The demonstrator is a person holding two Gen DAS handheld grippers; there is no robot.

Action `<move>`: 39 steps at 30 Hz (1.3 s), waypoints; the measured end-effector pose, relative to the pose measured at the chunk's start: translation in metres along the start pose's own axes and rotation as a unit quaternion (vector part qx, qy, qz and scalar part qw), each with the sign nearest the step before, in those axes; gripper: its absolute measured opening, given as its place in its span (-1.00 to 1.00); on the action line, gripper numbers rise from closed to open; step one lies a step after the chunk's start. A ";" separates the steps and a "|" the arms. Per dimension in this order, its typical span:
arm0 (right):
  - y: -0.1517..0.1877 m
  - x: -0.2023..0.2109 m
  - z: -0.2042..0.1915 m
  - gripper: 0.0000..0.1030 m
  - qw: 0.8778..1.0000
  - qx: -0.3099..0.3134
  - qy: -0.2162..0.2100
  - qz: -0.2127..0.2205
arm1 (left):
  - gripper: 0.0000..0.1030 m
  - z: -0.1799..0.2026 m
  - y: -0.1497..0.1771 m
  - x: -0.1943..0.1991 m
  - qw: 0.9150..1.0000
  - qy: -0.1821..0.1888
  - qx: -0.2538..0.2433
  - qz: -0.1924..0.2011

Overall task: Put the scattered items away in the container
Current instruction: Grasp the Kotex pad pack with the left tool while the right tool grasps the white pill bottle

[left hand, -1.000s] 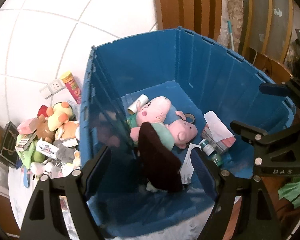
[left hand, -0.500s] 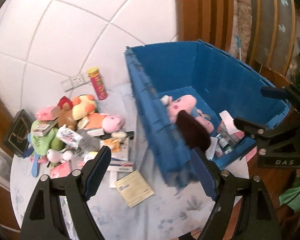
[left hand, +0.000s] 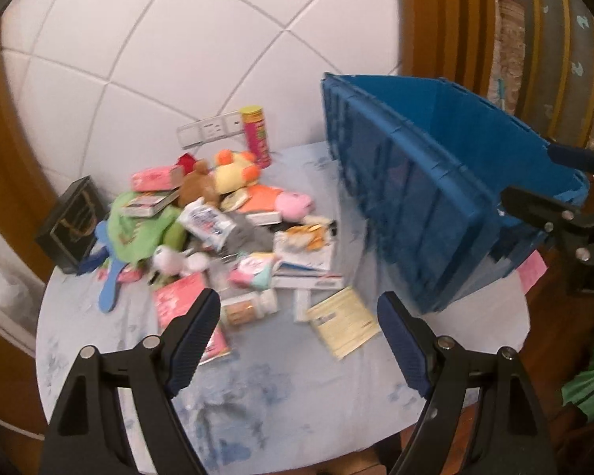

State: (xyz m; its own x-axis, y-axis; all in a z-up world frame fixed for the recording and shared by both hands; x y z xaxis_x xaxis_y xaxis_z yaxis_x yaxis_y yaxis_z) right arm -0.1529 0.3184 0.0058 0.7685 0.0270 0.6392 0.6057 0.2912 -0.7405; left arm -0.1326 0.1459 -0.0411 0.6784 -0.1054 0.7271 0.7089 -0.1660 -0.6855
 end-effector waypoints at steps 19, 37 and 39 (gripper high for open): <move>0.026 -0.098 -0.158 1.00 0.990 0.034 -0.122 -0.069 | 0.59 -0.180 0.089 -0.053 0.982 -0.094 0.143 -0.076; 0.079 -0.254 -0.197 0.88 0.966 0.056 -0.182 -0.175 | 0.58 -0.173 0.131 -0.221 0.959 -0.096 0.200 -0.177; 0.086 -0.265 -0.199 0.83 0.964 0.055 -0.183 -0.183 | 0.59 -0.169 0.135 -0.239 0.958 -0.093 0.195 -0.187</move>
State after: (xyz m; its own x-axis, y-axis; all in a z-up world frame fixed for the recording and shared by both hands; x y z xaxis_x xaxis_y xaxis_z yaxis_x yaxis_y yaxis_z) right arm -0.2631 0.1463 -0.2687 0.3700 0.2332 0.8993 0.7819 0.4446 -0.4371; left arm -0.2316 -0.0169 -0.3015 0.3605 0.0734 0.9299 0.9024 0.2249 -0.3676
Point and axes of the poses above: each gripper's, at about its wrist camera, not at the fingertips, and x roughly against the way its jaws point, z to its right, y to its underside, the point moved 8 cm from there along -x, roughly the way its jaws point, and after that the axes turned 3 degrees about y, right-handed, at the moved point
